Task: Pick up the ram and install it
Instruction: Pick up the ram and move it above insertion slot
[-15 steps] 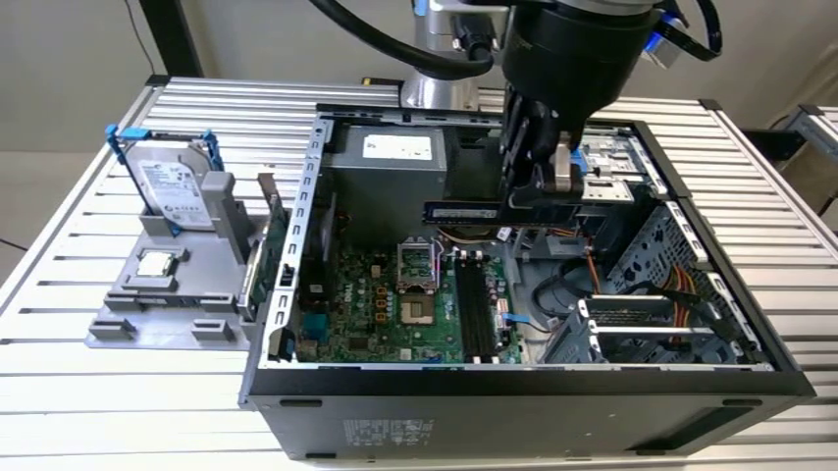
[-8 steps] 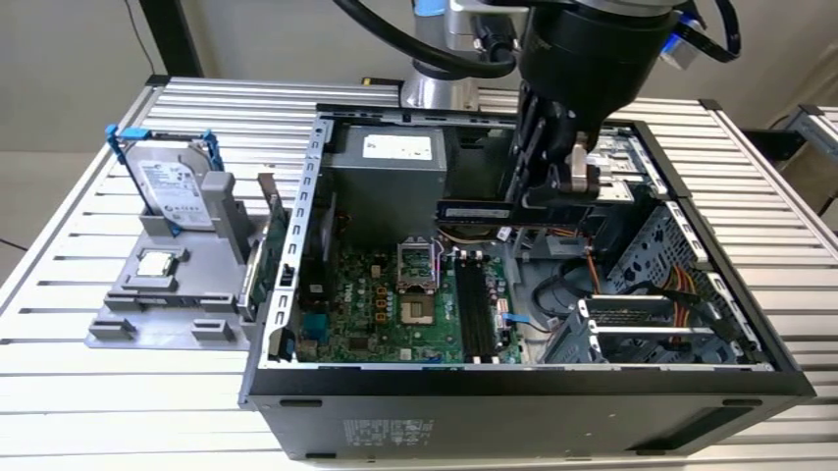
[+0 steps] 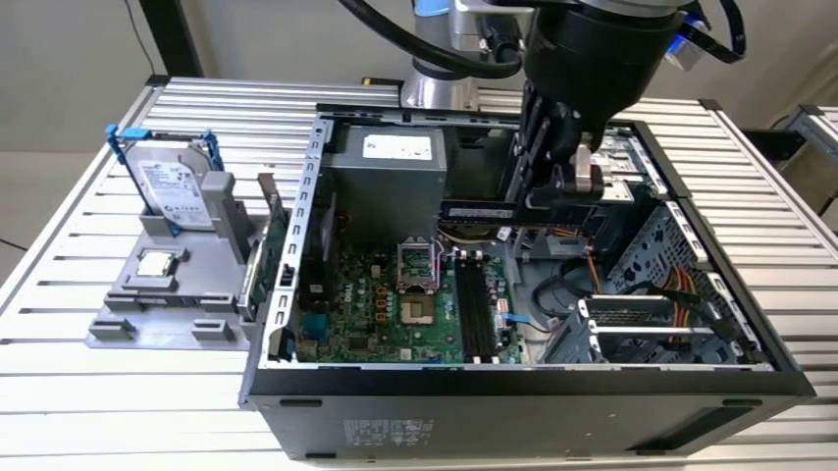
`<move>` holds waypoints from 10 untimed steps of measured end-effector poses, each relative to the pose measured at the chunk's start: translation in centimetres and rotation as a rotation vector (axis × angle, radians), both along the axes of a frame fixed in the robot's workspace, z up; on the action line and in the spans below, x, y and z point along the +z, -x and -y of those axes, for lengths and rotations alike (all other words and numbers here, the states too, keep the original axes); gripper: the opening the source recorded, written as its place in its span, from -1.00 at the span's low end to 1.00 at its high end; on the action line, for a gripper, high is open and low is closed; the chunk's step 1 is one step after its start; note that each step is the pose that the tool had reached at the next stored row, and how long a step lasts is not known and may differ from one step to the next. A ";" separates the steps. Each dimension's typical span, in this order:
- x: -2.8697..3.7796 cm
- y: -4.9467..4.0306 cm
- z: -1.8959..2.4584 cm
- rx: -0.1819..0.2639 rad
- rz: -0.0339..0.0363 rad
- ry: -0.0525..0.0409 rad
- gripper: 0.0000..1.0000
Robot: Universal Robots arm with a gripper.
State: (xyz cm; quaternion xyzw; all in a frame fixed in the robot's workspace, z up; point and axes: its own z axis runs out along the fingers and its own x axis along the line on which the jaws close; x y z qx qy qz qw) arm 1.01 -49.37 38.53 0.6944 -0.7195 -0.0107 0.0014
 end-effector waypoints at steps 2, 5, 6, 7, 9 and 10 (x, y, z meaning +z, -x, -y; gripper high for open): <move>0.00 -0.03 0.00 0.000 0.0000 0.0000 -1.00; -0.01 -0.11 0.00 0.000 0.0000 -0.0001 -1.00; -0.01 -0.12 0.00 0.000 0.0000 0.0000 -1.00; -0.01 -0.13 0.00 0.000 0.0000 -0.0001 -1.00; -0.01 -0.14 0.00 0.000 0.0000 0.0000 -1.00; -0.02 -0.14 -0.01 0.000 0.0000 -0.0001 -1.00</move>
